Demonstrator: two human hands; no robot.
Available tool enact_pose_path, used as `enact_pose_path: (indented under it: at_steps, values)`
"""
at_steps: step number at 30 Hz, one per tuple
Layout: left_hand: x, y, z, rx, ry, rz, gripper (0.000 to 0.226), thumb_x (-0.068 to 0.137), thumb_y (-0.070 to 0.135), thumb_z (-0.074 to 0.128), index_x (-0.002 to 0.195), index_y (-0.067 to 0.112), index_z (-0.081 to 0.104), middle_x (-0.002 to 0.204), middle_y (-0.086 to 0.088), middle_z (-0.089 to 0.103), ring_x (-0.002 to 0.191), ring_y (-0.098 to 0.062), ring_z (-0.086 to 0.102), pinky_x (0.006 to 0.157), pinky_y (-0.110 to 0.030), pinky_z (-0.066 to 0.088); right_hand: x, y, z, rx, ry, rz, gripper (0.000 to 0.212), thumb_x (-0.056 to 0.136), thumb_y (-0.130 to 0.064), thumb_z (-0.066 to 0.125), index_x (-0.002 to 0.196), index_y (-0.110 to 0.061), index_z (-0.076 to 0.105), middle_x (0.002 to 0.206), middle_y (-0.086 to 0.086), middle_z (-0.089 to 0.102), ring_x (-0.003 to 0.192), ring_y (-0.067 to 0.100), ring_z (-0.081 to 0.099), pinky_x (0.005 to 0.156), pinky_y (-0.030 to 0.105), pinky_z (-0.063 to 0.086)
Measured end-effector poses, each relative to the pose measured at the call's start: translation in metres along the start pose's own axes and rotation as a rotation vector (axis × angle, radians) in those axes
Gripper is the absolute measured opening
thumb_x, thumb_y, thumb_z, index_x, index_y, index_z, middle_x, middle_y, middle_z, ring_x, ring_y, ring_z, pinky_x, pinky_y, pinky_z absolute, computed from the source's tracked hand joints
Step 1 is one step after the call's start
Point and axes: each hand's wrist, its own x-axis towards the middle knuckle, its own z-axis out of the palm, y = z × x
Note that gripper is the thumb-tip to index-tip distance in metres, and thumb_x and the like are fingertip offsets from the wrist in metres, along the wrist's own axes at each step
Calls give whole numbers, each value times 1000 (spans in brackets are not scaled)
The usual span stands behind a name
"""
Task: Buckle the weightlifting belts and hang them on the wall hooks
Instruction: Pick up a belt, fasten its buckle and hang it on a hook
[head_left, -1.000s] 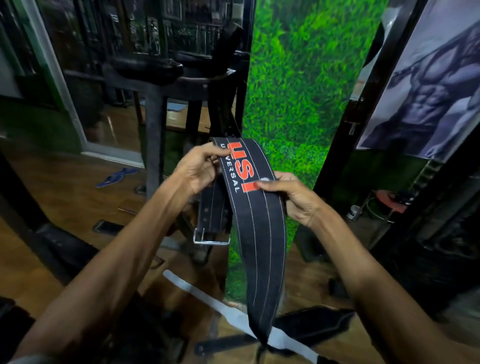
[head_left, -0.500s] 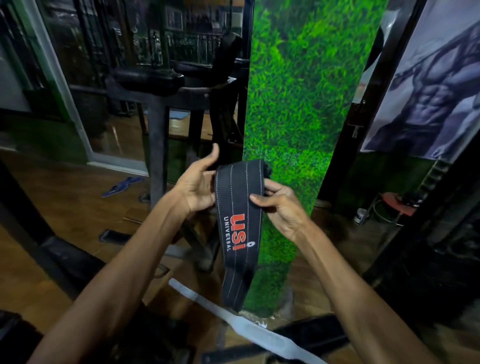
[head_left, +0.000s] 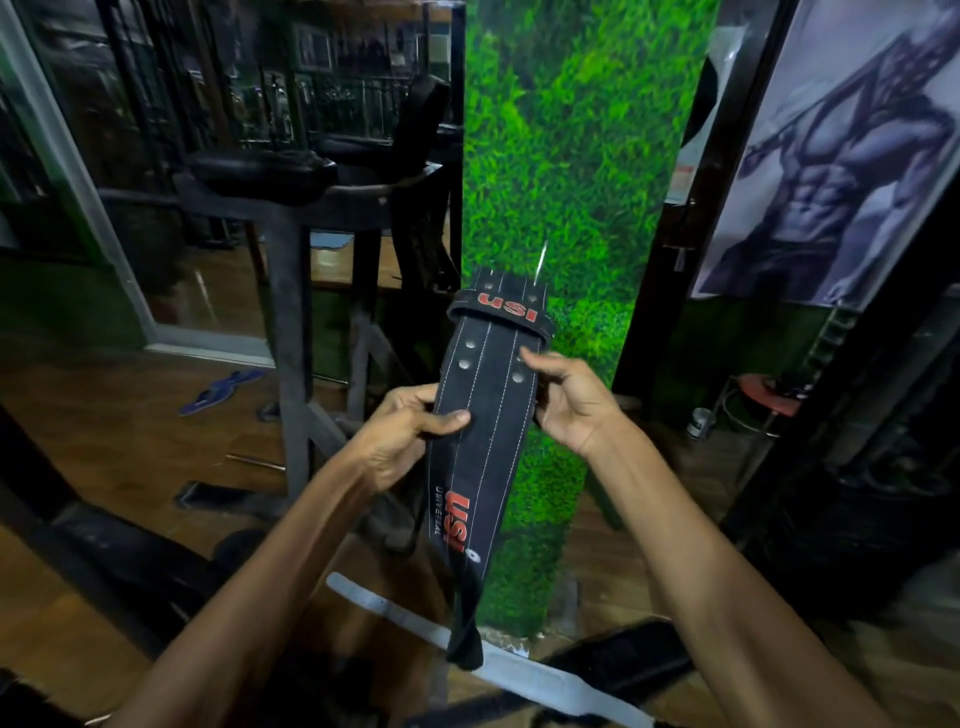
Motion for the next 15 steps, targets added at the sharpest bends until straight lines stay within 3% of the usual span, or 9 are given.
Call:
enact_pose_path:
  at_steps: [2,3,5,6,9,12,15]
  values:
    - [-4,0,-6,-64,-63,-39,57,82,9,76,134,-7,59,110,-10,77,95,-19,73,89,-35,60,-1,2,-2,-53,19,-60,86,57,-8,94,133,-9,55,143,14,62,128,24,58,122,51,34]
    - [-4,2,-9,-115,-87,-71,70,80,27,81,139,-2,56,113,-8,75,97,-18,71,89,-36,59,-1,6,-3,-100,22,-101,75,62,-4,92,129,-6,59,137,11,66,128,23,58,123,51,33]
    - [-5,12,-10,-196,-64,-109,95,69,62,82,143,7,55,122,-6,69,109,-20,64,100,-42,51,-6,15,-5,-215,16,-169,37,82,11,72,113,-8,69,110,4,77,109,18,67,114,43,43]
    - [-5,19,-10,-232,-34,-91,97,66,69,79,141,10,57,125,-7,66,113,-22,62,107,-45,46,-10,20,-5,-282,9,-186,36,85,17,63,106,-11,71,99,1,79,99,14,69,104,39,51]
    - [-6,40,1,-290,22,43,76,79,49,76,137,3,59,130,-14,69,114,-28,68,107,-49,49,-25,35,-1,-438,-71,-256,43,84,24,57,103,-12,72,88,-3,79,85,9,69,74,25,57]
    - [-9,51,16,-170,177,153,43,80,19,77,117,-3,70,110,-19,76,95,-30,75,90,-47,61,-33,39,2,-556,-130,-274,49,77,26,60,113,-4,72,102,7,79,93,16,71,75,24,59]
    - [-17,46,19,-142,253,192,31,74,14,78,102,2,75,98,-16,78,83,-27,76,83,-45,63,-44,22,6,-523,-141,-309,68,61,15,58,126,-2,68,122,15,75,112,27,70,81,31,59]
